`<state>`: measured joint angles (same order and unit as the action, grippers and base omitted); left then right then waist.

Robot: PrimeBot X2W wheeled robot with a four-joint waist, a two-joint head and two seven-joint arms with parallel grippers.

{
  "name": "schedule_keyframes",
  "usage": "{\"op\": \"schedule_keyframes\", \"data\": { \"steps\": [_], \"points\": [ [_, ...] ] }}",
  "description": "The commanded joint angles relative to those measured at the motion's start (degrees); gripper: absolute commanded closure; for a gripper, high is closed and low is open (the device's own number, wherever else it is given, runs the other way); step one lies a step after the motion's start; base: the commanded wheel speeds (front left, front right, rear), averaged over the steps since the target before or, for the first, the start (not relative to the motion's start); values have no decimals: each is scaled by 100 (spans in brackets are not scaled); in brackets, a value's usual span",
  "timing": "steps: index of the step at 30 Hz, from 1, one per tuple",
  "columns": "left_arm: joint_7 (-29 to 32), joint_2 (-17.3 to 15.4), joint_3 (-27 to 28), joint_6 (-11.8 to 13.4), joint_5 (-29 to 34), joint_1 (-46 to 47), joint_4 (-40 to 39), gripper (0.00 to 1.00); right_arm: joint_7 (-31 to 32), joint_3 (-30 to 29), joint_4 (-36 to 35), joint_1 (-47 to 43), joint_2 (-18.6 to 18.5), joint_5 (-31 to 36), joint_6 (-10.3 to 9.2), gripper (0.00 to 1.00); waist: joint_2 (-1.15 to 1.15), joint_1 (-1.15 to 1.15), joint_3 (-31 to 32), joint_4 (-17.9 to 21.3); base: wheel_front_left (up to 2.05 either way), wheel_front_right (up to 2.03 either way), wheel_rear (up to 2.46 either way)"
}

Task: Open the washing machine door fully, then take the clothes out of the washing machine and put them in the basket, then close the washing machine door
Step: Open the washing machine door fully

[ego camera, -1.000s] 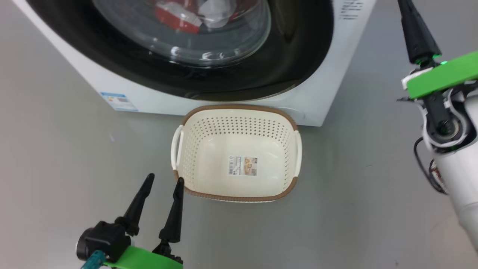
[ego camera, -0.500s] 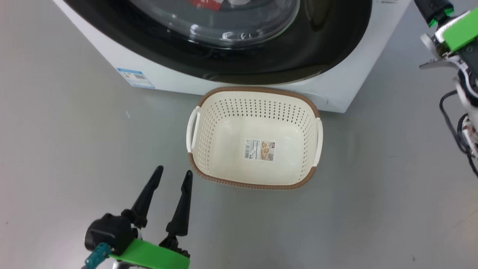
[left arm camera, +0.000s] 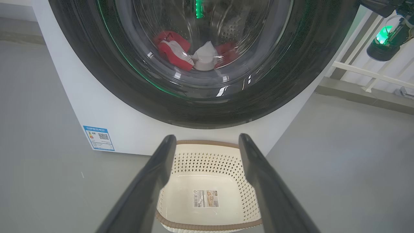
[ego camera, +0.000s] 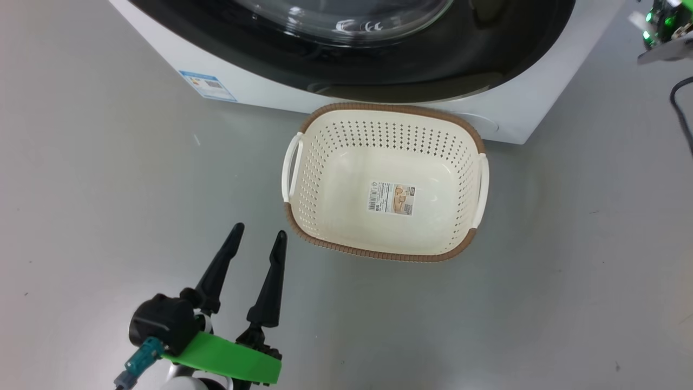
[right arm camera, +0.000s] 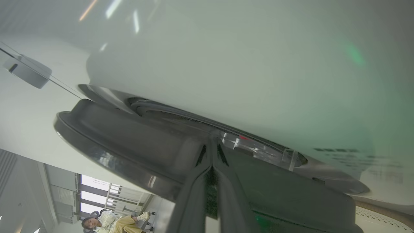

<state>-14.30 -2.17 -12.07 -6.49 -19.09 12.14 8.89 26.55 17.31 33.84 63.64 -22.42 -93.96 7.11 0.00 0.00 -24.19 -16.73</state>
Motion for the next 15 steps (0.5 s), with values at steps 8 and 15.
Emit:
{"op": "schedule_keyframes", "data": {
  "steps": [8, 15],
  "points": [
    [-70, -71, 120, 30, -109, 155, -117, 0, 471, 117, 273, 449, 29, -69, 37, 100, 0, 0, -113, -66, 0, 0, 0],
    [-70, -71, 85, 42, -150, 205, -119, 0, 753, 156, 291, 481, 112, -122, 37, 100, 0, 0, -118, -66, 0, 0, 0]
  ]
}}
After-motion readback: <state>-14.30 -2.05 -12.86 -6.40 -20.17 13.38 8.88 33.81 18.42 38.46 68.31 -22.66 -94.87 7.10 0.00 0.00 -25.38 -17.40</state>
